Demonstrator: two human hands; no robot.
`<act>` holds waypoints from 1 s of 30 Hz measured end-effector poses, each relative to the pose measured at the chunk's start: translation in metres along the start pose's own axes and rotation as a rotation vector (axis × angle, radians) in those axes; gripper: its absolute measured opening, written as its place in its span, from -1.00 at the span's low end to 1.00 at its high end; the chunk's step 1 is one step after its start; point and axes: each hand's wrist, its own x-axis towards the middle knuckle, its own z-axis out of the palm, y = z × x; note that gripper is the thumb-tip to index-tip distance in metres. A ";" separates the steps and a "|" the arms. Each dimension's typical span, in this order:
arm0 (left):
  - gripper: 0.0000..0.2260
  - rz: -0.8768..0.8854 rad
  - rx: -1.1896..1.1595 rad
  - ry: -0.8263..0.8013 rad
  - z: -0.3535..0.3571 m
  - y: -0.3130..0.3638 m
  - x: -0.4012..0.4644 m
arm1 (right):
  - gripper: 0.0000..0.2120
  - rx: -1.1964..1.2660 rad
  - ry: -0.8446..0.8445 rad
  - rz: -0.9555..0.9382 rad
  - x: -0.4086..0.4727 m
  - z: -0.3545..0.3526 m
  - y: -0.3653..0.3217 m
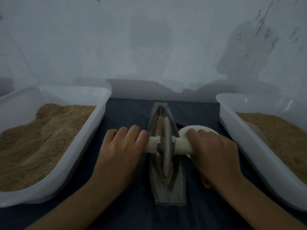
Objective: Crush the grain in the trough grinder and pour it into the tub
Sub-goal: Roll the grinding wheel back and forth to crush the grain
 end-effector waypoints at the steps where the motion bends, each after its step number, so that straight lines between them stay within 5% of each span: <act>1: -0.80 -0.022 0.001 -0.007 0.004 -0.001 0.004 | -0.70 -0.006 -0.008 -0.001 0.004 0.002 0.000; 6: -0.68 -0.129 0.040 -0.163 0.038 -0.012 0.045 | -0.70 -0.123 -0.095 0.027 0.057 0.033 0.003; 12: -0.82 -0.188 0.083 -0.165 0.051 -0.014 0.064 | -0.71 -0.162 -0.105 0.086 0.070 0.043 0.002; 22: -0.76 0.032 0.045 -0.020 -0.015 0.003 -0.011 | -0.77 -0.059 0.040 -0.020 -0.004 -0.010 -0.004; 26: -0.72 -0.029 0.045 -0.119 0.010 -0.004 0.017 | -0.64 -0.101 -0.027 0.023 0.019 0.011 -0.001; 30: -0.80 -0.149 0.058 -0.227 0.049 -0.019 0.069 | -0.77 -0.080 -0.221 0.078 0.074 0.039 0.010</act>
